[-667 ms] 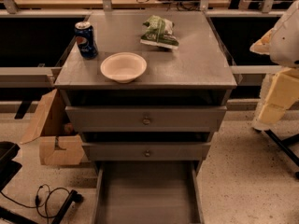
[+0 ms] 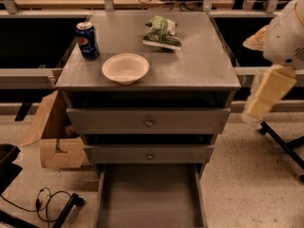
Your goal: Place pepsi can into bottom drawer
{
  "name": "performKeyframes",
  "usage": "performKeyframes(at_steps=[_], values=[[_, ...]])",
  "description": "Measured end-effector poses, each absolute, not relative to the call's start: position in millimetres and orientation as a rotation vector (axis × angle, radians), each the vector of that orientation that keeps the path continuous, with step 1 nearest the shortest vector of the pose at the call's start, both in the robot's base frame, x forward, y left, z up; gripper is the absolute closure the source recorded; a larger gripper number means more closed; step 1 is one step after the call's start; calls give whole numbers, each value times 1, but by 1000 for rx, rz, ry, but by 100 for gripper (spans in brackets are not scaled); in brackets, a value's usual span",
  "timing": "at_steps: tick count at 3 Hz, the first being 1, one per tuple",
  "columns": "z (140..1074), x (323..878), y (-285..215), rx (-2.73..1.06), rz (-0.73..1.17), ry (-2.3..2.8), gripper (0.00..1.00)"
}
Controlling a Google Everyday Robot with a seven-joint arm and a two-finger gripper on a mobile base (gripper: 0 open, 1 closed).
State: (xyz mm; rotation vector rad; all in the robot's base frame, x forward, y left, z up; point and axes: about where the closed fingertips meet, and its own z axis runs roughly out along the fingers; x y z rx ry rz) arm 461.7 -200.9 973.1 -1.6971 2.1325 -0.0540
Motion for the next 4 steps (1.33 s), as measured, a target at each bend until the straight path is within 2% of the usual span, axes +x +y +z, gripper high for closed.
performKeyframes(at_steps=[2, 3, 4], values=[[973, 595, -106, -1494, 268, 1696, 0], [976, 646, -64, -1368, 425, 1574, 0], [977, 672, -44, -1273, 485, 1533, 0]])
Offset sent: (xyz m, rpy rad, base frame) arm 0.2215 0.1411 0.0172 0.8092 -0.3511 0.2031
